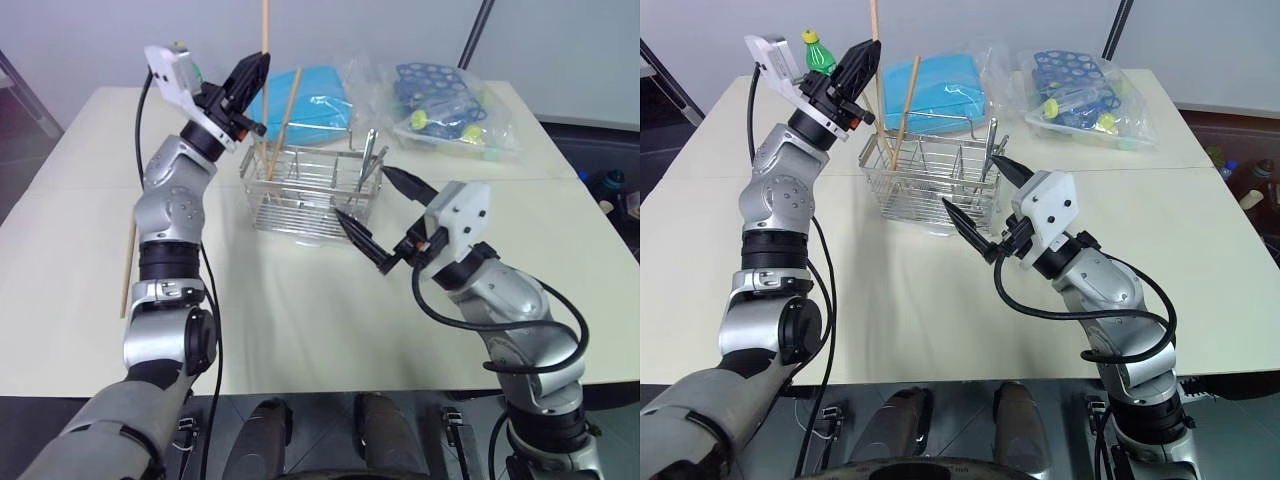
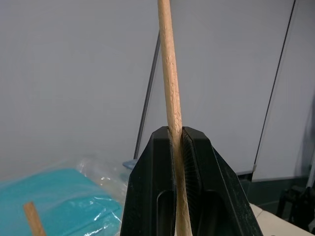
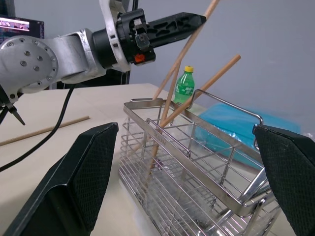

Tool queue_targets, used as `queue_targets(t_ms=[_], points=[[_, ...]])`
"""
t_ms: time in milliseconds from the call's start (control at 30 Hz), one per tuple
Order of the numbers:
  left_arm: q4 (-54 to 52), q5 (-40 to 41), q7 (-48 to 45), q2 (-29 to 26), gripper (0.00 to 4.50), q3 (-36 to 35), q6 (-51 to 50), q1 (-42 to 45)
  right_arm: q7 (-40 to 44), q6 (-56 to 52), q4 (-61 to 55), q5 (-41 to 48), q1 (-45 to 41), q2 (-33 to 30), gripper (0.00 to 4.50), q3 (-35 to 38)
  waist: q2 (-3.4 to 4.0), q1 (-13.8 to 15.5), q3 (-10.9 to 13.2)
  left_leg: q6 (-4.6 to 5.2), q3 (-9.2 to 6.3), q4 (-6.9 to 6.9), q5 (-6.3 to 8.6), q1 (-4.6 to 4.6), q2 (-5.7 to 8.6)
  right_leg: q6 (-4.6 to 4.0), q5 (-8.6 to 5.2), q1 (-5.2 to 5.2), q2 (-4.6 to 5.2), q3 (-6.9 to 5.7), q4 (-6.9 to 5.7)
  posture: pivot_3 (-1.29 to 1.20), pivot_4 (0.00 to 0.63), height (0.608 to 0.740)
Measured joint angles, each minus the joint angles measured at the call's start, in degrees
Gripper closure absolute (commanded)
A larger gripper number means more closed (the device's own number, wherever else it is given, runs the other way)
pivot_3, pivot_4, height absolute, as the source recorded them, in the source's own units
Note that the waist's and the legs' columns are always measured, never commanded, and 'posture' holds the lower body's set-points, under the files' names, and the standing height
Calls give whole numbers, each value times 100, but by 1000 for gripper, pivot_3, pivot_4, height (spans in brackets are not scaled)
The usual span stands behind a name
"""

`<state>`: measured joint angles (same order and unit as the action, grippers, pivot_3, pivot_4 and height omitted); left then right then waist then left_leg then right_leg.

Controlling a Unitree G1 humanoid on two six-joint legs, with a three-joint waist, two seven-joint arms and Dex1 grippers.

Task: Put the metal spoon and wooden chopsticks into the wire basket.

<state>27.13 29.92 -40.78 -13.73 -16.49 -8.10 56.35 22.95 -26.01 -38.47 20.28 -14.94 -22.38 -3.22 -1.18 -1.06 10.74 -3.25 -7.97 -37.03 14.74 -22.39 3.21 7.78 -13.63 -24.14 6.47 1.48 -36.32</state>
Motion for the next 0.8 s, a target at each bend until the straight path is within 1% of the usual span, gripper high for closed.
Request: queue_targets(t_ms=[200,433,500,533,600,633,733,767,800], points=[[83,-181,84,116,4435,103,245,-202,-9,0,0,-6,1,-2,0,-1,0,-2,0,0,0,0,0,0,0,0,0,0,0,0,0,0,150,740],[66,-250,130,164,4435,231,289,-474,-10,1,0,-37,1,0,0,-17,0,1,0,0,0,0,0,0,0,0,0,0,0,0,1,0,150,740],[48,-252,134,164,3663,242,289,-494,-10,1,0,-43,1,1,0,-35,0,3,0,0,0,0,0,0,0,0,0,0,0,0,1,0,150,740],[28,-253,136,163,3390,245,289,-498,-9,1,0,-43,1,1,0,-46,0,3,0,0,0,0,0,0,0,0,0,0,0,0,1,0,150,740],[-47,-253,138,162,2508,252,289,-505,-6,4,1,-45,1,2,0,-60,0,3,0,0,0,0,0,0,0,0,0,0,0,0,1,0,150,740],[-89,-253,138,159,1868,256,289,-510,-4,8,3,-46,1,3,0,-65,0,2,0,0,0,0,0,0,0,0,0,0,0,0,1,0,150,740],[-211,-255,137,151,297,288,287,-607,7,19,17,-49,0,3,0,-68,0,-1,0,0,0,0,0,0,0,0,0,0,0,0,1,0,150,740],[-227,-258,137,151,25,293,284,-647,14,23,29,-50,0,3,0,-68,0,0,0,0,0,0,0,0,0,0,0,0,0,0,1,0,150,740],[-253,-271,137,150,25,300,283,-684,21,27,39,-52,0,3,0,-68,0,1,0,0,0,0,0,0,0,0,0,0,0,0,1,0,150,740]])
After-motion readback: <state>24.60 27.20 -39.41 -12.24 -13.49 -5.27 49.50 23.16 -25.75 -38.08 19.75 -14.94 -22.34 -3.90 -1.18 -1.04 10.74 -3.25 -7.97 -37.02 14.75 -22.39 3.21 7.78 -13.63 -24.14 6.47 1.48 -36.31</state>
